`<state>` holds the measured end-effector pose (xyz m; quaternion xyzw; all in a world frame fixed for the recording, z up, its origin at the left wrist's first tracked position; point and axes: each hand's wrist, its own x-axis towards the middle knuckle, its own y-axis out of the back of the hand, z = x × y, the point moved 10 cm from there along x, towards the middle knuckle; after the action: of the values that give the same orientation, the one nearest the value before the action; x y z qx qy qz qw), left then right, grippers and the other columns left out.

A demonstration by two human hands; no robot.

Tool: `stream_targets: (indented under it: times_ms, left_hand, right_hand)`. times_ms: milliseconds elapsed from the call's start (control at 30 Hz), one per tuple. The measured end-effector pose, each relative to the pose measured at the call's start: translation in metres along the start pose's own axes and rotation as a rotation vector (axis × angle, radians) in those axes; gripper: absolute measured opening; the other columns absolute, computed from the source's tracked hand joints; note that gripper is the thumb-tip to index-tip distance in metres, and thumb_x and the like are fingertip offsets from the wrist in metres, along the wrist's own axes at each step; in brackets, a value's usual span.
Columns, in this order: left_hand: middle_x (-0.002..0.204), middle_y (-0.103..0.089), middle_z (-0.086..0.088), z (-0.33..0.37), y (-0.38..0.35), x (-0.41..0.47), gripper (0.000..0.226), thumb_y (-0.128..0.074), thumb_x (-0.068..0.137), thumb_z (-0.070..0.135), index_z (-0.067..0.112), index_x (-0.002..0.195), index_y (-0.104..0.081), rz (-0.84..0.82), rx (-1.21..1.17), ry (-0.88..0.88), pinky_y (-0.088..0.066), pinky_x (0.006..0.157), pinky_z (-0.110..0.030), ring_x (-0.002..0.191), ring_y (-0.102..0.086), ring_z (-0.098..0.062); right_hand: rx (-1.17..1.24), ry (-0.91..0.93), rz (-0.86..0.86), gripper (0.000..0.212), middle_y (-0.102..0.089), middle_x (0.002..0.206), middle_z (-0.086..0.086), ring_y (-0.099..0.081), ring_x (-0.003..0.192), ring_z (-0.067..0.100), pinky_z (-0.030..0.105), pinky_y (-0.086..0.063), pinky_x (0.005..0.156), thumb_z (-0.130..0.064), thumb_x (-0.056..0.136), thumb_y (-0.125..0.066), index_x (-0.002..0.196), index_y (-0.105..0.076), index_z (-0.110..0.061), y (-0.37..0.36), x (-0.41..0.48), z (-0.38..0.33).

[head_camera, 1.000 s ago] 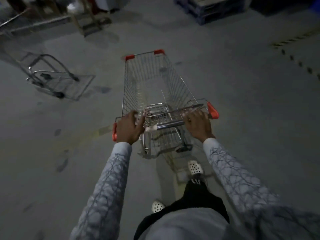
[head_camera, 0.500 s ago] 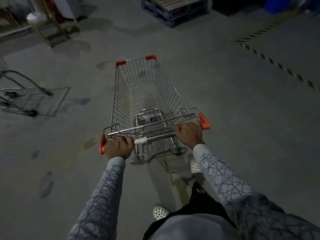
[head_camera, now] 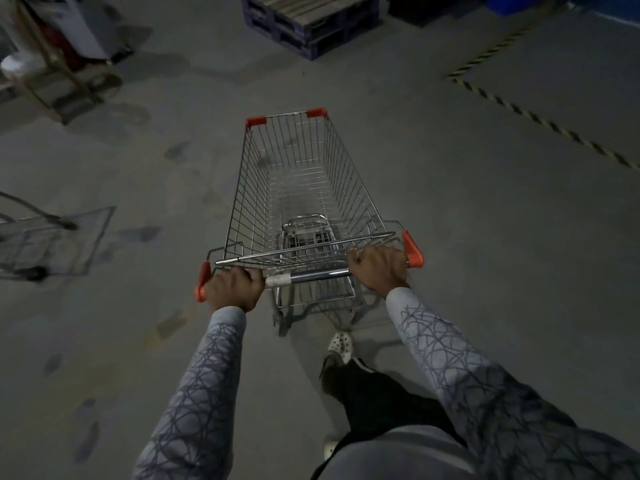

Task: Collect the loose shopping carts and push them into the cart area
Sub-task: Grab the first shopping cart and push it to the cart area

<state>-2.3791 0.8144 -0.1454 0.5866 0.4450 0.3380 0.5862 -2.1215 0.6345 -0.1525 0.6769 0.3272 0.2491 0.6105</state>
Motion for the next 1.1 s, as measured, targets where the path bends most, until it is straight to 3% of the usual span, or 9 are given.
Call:
stream_targets:
  times_ms: [167, 300, 400, 600, 733, 867, 1000, 1100]
  left_hand:
    - [0.064, -0.062, 0.0, 0.03, 0.011, 0.08, 0.058, -0.025, 0.092, 0.046, 0.013, 0.067, -0.066, -0.005, -0.003, -0.071, -0.023, 0.11, -0.035, 0.073, -0.069, -0.019]
    - [0.072, -0.067, 0.003, 0.062, 0.017, 0.148, 0.062, -0.018, 0.088, 0.048, 0.017, 0.074, -0.07, -0.057, 0.019, -0.126, -0.019, 0.111, -0.038, 0.075, -0.069, -0.015]
    - [0.083, -0.071, 0.001, 0.094, 0.026, 0.19, 0.057, -0.022, 0.093, 0.044, 0.018, 0.08, -0.071, -0.062, 0.032, -0.209, -0.017, 0.11, -0.038, 0.084, -0.071, -0.018]
    - [0.109, -0.072, -0.011, 0.165, 0.055, 0.255, 0.044, -0.031, 0.102, 0.033, 0.019, 0.105, -0.072, -0.022, 0.089, -0.421, -0.029, 0.107, -0.036, 0.107, -0.067, -0.033]
    - [0.1, -0.073, -0.011, 0.201, 0.061, 0.308, 0.05, -0.029, 0.1, 0.039, 0.016, 0.099, -0.074, 0.014, 0.054, -0.451, -0.033, 0.106, -0.035, 0.101, -0.068, -0.03]
    - [0.077, -0.071, -0.001, 0.24, 0.052, 0.38, 0.078, -0.003, 0.082, 0.047, 0.014, 0.081, -0.074, 0.069, 0.043, -0.421, -0.022, 0.115, -0.039, 0.079, -0.069, -0.02]
    - [0.083, -0.072, -0.004, 0.299, 0.044, 0.448, 0.08, 0.002, 0.079, 0.04, 0.015, 0.09, -0.073, -0.012, 0.066, -0.519, -0.032, 0.104, -0.045, 0.083, -0.068, -0.024]
    - [0.086, -0.074, -0.01, 0.352, 0.054, 0.499, 0.081, 0.001, 0.079, 0.043, 0.012, 0.087, -0.074, 0.019, 0.032, -0.562, -0.036, 0.098, -0.039, 0.086, -0.069, -0.03]
  right_hand:
    - [0.011, -0.107, 0.012, 0.05, -0.057, 0.065, 0.0, -0.055, 0.062, 0.021, 0.028, -0.039, 0.065, -0.049, 0.095, -0.035, 0.064, -0.056, -0.017, 0.008, 0.063, 0.005]
    - [0.035, -0.198, 0.032, 0.045, -0.056, 0.067, -0.002, -0.06, 0.068, 0.021, 0.029, -0.042, 0.068, -0.049, 0.095, -0.038, 0.065, -0.053, -0.02, 0.015, 0.115, 0.018]
    - [0.034, -0.269, 0.03, 0.045, -0.059, 0.072, 0.0, -0.065, 0.076, 0.024, 0.031, -0.041, 0.071, -0.049, 0.095, -0.036, 0.071, -0.06, -0.019, 0.014, 0.154, 0.031]
    - [0.028, -0.35, 0.011, 0.046, -0.072, 0.094, 0.006, -0.068, 0.09, 0.027, 0.033, -0.044, 0.079, -0.048, 0.096, -0.038, 0.088, -0.071, -0.016, 0.022, 0.218, 0.056]
    - [0.036, -0.405, 0.001, 0.044, -0.072, 0.093, 0.007, -0.069, 0.091, 0.028, 0.034, -0.042, 0.077, -0.046, 0.094, -0.037, 0.085, -0.07, -0.017, 0.028, 0.255, 0.072]
    - [0.028, -0.444, 0.006, 0.045, -0.072, 0.091, 0.005, -0.069, 0.091, 0.027, 0.033, -0.038, 0.074, -0.047, 0.093, -0.037, 0.084, -0.07, -0.018, 0.031, 0.302, 0.094]
    - [0.033, -0.514, 0.01, 0.046, -0.072, 0.092, 0.005, -0.068, 0.091, 0.026, 0.032, -0.04, 0.074, -0.047, 0.094, -0.038, 0.084, -0.071, -0.018, 0.037, 0.359, 0.122]
    - [0.037, -0.569, 0.032, 0.047, -0.073, 0.097, 0.006, -0.068, 0.095, 0.027, 0.034, -0.045, 0.081, -0.047, 0.095, -0.037, 0.09, -0.072, -0.017, 0.041, 0.408, 0.15]
